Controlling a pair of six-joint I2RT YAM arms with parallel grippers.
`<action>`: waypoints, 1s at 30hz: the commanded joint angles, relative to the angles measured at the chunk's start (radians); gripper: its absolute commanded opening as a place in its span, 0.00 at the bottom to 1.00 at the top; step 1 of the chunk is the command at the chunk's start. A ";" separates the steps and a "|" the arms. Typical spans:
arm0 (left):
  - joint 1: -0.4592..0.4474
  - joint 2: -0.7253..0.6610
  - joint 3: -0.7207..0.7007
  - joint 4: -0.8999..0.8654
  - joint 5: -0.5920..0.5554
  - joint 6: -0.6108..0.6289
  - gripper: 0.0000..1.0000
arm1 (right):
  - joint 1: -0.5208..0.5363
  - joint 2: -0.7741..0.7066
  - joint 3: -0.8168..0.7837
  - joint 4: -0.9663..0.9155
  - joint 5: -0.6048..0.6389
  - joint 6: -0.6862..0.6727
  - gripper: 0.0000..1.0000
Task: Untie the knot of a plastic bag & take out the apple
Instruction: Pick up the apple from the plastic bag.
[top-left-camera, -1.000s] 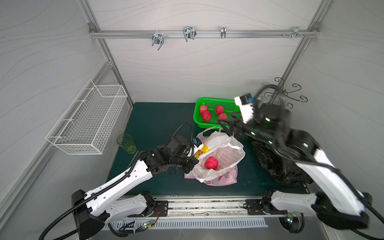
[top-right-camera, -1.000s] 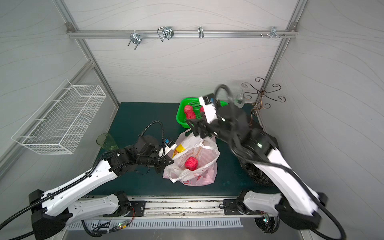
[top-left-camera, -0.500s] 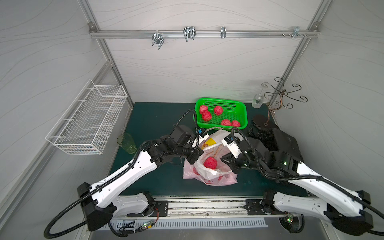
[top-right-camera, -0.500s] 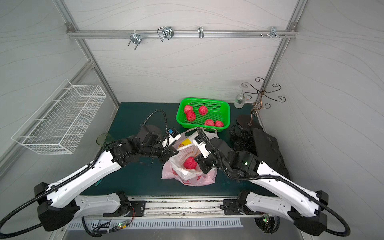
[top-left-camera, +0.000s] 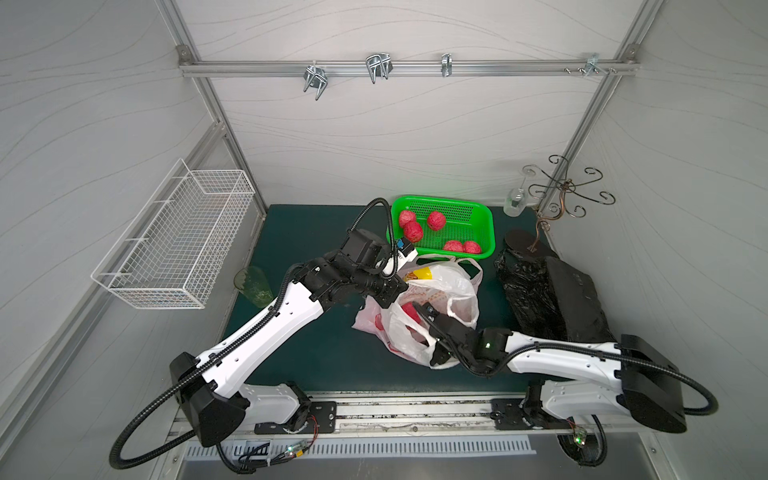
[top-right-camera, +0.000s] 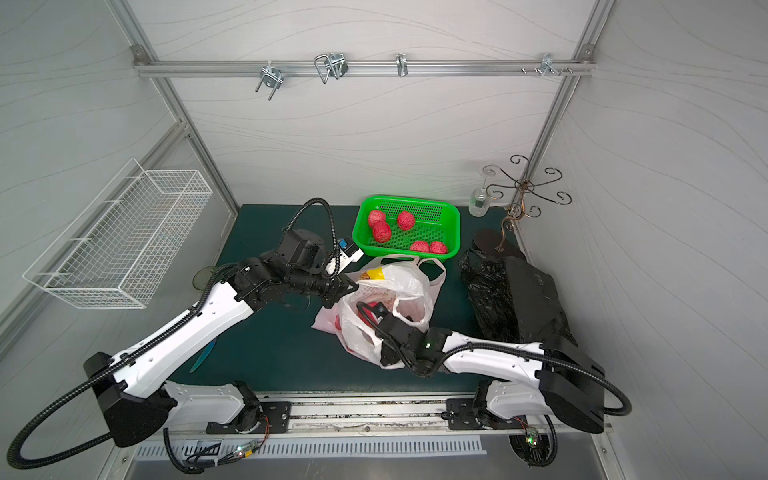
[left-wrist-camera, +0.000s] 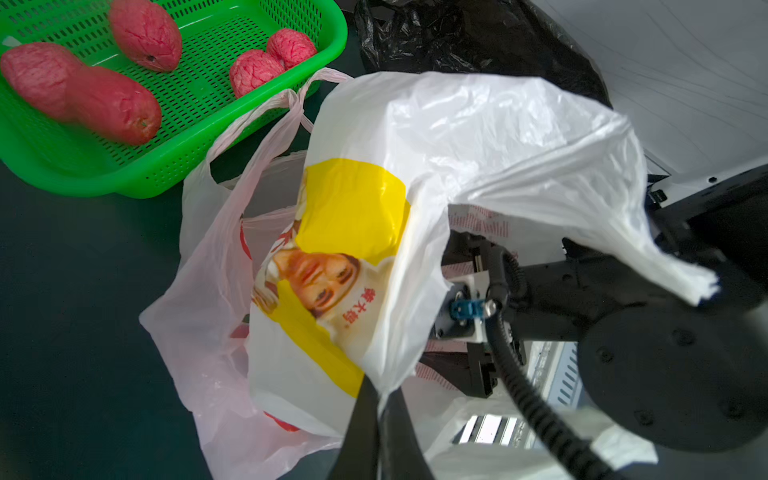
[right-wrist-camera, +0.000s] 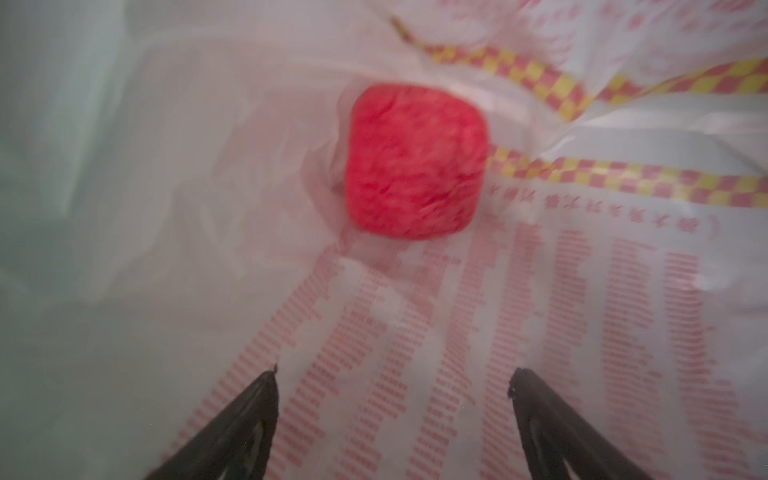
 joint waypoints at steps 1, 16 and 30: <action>0.000 -0.026 -0.048 0.039 0.039 0.003 0.00 | 0.082 0.005 -0.028 0.129 0.138 0.049 0.91; -0.001 -0.172 -0.264 0.088 0.181 -0.085 0.00 | -0.137 0.240 0.189 0.129 -0.015 0.005 0.99; -0.002 -0.213 -0.345 0.122 0.191 -0.117 0.00 | -0.224 0.521 0.374 0.178 -0.197 -0.036 0.99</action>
